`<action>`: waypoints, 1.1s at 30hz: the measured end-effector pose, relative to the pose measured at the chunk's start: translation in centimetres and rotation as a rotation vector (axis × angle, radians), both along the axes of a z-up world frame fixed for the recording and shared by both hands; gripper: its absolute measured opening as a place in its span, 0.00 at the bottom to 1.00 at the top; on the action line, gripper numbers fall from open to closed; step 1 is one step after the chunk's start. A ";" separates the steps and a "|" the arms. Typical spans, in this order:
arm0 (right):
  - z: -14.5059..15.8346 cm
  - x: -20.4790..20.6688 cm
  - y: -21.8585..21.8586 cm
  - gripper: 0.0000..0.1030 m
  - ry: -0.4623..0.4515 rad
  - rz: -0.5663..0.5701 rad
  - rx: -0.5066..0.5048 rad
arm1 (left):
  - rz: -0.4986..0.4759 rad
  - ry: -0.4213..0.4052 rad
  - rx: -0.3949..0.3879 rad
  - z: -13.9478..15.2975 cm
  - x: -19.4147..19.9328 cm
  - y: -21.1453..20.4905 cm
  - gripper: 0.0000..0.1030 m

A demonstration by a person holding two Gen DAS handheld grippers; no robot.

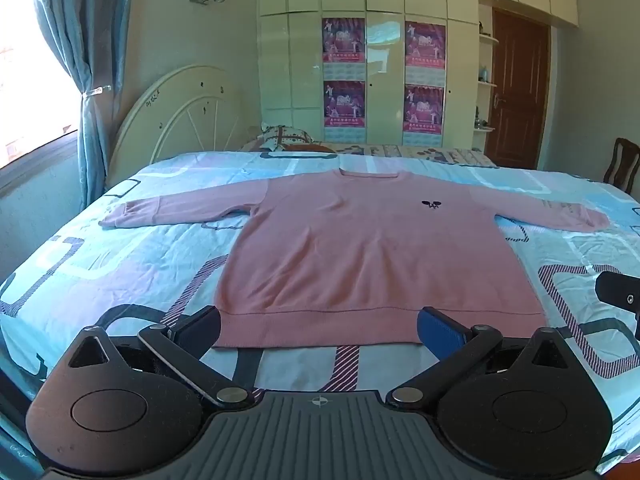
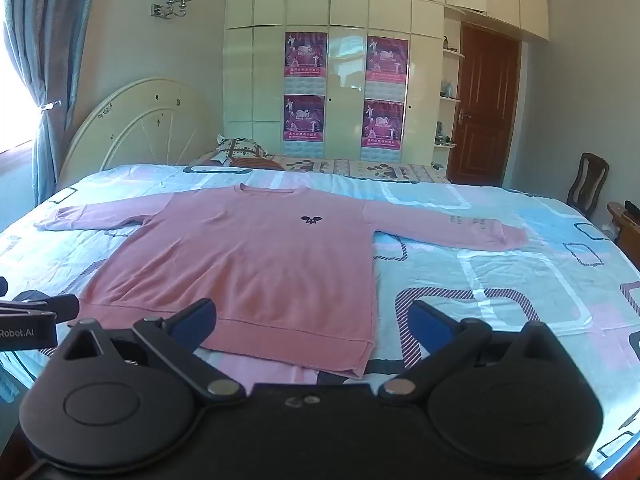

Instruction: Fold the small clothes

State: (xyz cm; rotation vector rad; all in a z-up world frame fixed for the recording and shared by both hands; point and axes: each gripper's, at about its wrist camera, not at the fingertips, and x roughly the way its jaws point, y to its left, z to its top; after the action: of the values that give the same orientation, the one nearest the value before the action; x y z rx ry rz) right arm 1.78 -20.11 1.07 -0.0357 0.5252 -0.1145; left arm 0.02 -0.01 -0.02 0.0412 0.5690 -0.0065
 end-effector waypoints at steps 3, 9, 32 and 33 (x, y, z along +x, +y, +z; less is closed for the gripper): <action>0.0 0.0 0.0 0.99 0.003 -0.001 0.006 | -0.002 0.001 0.004 0.0 0.1 0.0 1.00; 0.1 0.1 -0.1 0.99 -0.001 -0.001 0.012 | 0.001 -0.005 0.011 0.2 -0.1 -0.1 1.00; 0.4 -0.1 0.1 0.99 -0.005 0.007 0.008 | 0.010 -0.011 0.003 0.4 -0.3 0.3 1.00; 0.5 -0.2 0.2 0.99 -0.007 0.007 0.007 | 0.010 -0.012 0.000 0.4 -0.3 0.3 1.00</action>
State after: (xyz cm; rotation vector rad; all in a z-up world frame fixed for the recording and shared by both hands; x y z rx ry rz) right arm 1.58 -19.95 1.55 -0.0305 0.5189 -0.1063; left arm -0.30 0.28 0.41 0.0383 0.5574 0.0033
